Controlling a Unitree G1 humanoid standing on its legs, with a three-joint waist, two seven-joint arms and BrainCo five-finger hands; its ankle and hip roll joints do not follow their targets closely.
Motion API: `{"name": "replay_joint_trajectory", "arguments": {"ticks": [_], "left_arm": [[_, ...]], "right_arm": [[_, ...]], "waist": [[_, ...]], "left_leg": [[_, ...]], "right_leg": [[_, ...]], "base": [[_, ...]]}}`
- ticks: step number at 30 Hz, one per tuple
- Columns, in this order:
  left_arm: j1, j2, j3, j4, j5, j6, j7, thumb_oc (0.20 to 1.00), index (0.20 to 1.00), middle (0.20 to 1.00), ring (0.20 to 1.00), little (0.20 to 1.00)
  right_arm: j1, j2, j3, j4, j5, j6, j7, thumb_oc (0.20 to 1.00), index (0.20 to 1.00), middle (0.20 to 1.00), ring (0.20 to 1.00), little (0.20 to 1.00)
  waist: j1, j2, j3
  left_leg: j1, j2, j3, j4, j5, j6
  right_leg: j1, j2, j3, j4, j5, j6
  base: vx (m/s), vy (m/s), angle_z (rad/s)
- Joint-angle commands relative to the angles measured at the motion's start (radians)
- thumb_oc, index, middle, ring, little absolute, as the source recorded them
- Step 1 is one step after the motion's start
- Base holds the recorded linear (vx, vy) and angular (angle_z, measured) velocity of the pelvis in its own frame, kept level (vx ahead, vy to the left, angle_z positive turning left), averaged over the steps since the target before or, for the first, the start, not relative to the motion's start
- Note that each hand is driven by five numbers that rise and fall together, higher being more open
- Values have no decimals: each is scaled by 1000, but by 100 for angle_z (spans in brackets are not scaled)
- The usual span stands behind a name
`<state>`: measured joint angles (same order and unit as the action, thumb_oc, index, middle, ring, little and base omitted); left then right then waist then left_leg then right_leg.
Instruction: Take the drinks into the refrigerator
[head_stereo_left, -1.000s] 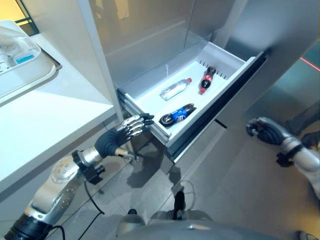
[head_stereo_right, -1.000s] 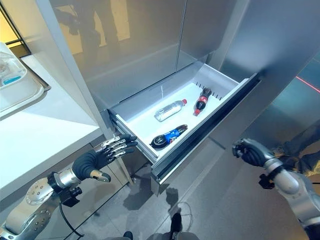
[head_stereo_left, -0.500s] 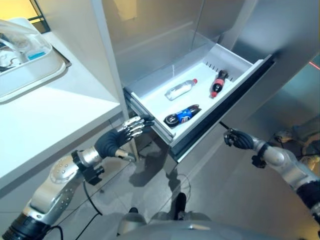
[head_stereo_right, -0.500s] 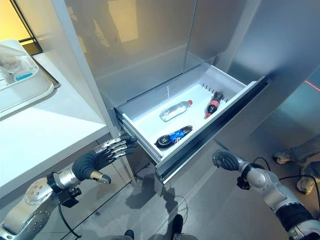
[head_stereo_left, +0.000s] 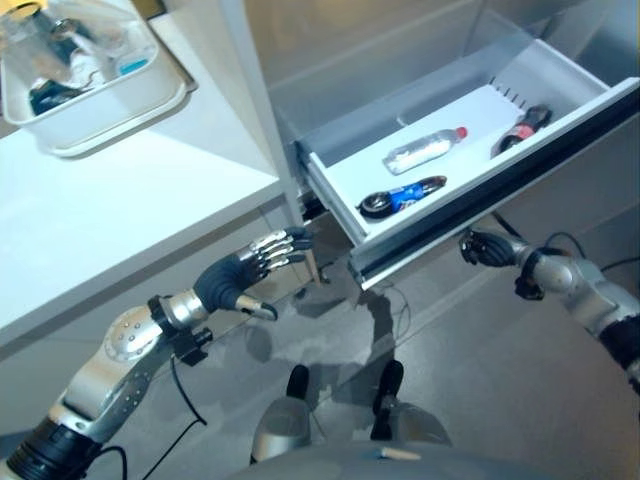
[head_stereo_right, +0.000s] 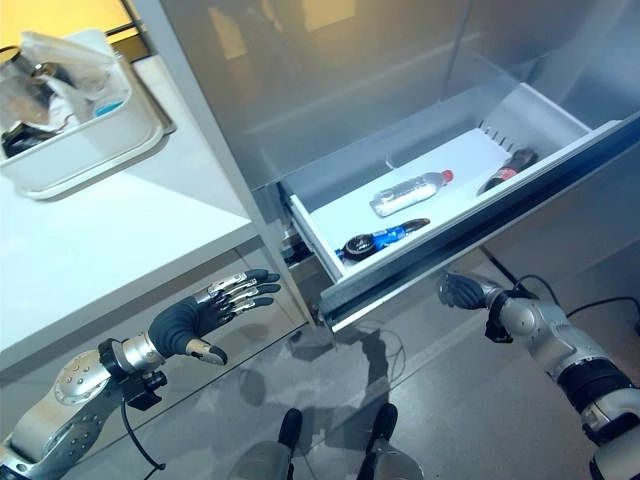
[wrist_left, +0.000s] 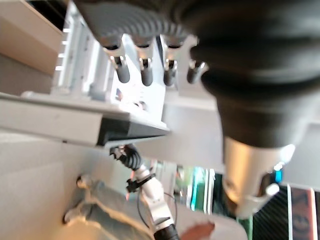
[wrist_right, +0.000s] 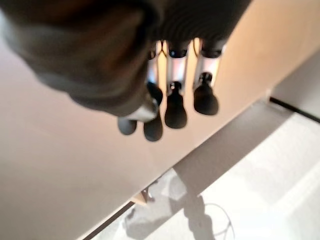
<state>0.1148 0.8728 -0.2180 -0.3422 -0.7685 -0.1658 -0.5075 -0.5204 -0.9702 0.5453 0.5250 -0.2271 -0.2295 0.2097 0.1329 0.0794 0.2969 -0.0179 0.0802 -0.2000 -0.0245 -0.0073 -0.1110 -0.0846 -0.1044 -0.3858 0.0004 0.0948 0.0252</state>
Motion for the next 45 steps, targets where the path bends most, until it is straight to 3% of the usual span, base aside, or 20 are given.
{"name": "replay_joint_trajectory", "arguments": {"ticks": [1,16,18,20,21,23,25,26,27,28,29,33,35,38,43,45], "left_arm": [[-43,21,-65,-81,-47,-66,2,1000,1000,1000,1000,1000],[-83,29,-127,-90,-58,-68,4,1000,1000,1000,1000,1000],[-91,23,-132,-86,-60,-65,3,1000,1000,1000,1000,1000],[-94,20,-133,-83,-59,-65,3,1000,1000,1000,1000,1000],[-96,13,-131,-76,-55,-63,5,1000,1000,1000,1000,1000],[-95,12,-131,-76,-56,-62,4,1000,1000,1000,1000,1000],[-92,8,-124,-78,-56,-62,2,1000,1000,1000,1000,1000],[-92,5,-120,-77,-56,-63,3,1000,1000,1000,1000,1000],[-89,5,-118,-77,-56,-63,1,1000,1000,1000,1000,1000],[-88,-1,-116,-73,-55,-63,3,1000,1000,1000,1000,1000],[-84,-3,-114,-73,-52,-63,3,1000,1000,1000,1000,1000],[-86,-10,-108,-65,-46,-61,6,1000,1000,1000,1000,1000],[-95,-23,-105,-52,-44,-62,8,1000,1000,1000,1000,1000],[-99,-47,-105,-26,-28,-64,17,1000,1000,1000,1000,1000],[-37,-127,-30,171,104,-107,72,1000,1000,1000,1000,1000],[-24,-144,-16,223,148,-123,85,1000,1000,1000,1000,1000]], "right_arm": [[-295,-18,79,-33,18,-56,-78,200,200,200,200,200],[-564,-10,172,71,-4,-52,-157,200,200,200,200,200],[-554,-12,162,54,1,-52,-161,200,200,200,200,200],[-543,-14,149,44,6,-50,-161,200,200,200,200,200],[-521,-16,139,35,9,-52,-161,200,200,200,200,200],[-500,-19,128,32,8,-51,-159,200,200,200,200,200],[-469,-25,105,20,12,-51,-156,200,200,200,200,200],[-456,-27,98,15,16,-53,-156,200,200,200,200,200],[-436,-28,81,6,20,-52,-154,200,200,200,200,200],[-421,-25,72,8,26,-54,-155,200,200,200,200,200],[-397,-20,50,12,34,-53,-161,200,200,200,200,200],[-283,-6,-40,-21,68,-52,-170,200,200,200,200,200],[-208,18,-94,-42,82,-50,-175,1000,1000,1000,1000,1000],[-104,69,-172,-53,117,-51,-190,1000,1000,1000,1000,1000],[235,256,-296,-51,180,-46,-166,1000,1000,1000,1000,1000],[283,292,-301,-27,197,-45,-156,1000,1000,1000,1000,1000]], "waist": [[74,-5,-21],[124,14,-18],[122,3,-23],[129,10,-20],[126,1,-23],[128,0,-27],[131,6,-26],[124,-2,-30],[128,5,-27],[121,-3,-30],[123,5,-28],[111,-2,-31],[101,-8,-34],[91,-16,-40],[31,-67,-65],[18,-75,-68]], "left_leg": [[-34,-24,-37,-63,59,62],[-64,-44,-160,-63,89,42],[-55,-46,-162,-62,62,39],[-64,-50,-167,-62,87,42],[-55,-50,-168,-62,63,38],[-55,-50,-170,-62,62,38],[-63,-54,-172,-63,85,41],[-54,-53,-167,-63,60,38],[-61,-54,-167,-63,84,41],[-52,-51,-161,-63,58,38],[-62,-53,-161,-63,84,42],[-64,-48,-141,-63,84,38],[-67,-46,-130,-63,83,35],[-65,-43,-112,-63,81,34],[-21,-28,-18,-58,44,39],[-9,-24,5,-57,36,41]], "right_leg": [[-64,-94,23,406,-204,85],[-33,-146,-114,507,-262,75],[-18,-146,-112,513,-297,82],[-19,-151,-134,506,-267,73],[-7,-147,-125,503,-296,83],[-2,-146,-131,500,-297,82],[-4,-148,-151,487,-267,72],[3,-144,-135,489,-296,80],[-1,-146,-149,479,-264,71],[7,-141,-133,479,-294,79],[3,-141,-148,464,-259,70],[18,-128,-154,420,-250,65],[29,-120,-159,392,-244,62],[42,-109,-158,360,-234,59],[75,-70,-74,240,-193,58],[80,-66,-51,224,-185,60]], "base": [[2,-72,40],[-16,-40,39],[51,-58,38],[11,-10,40],[100,-69,34],[10,5,14],[-27,54,9],[16,28,9],[89,-42,3],[-91,104,-4],[-9,34,-3],[-31,32,-6],[-9,16,-6],[7,15,-2],[36,35,-38],[21,49,-54]]}}
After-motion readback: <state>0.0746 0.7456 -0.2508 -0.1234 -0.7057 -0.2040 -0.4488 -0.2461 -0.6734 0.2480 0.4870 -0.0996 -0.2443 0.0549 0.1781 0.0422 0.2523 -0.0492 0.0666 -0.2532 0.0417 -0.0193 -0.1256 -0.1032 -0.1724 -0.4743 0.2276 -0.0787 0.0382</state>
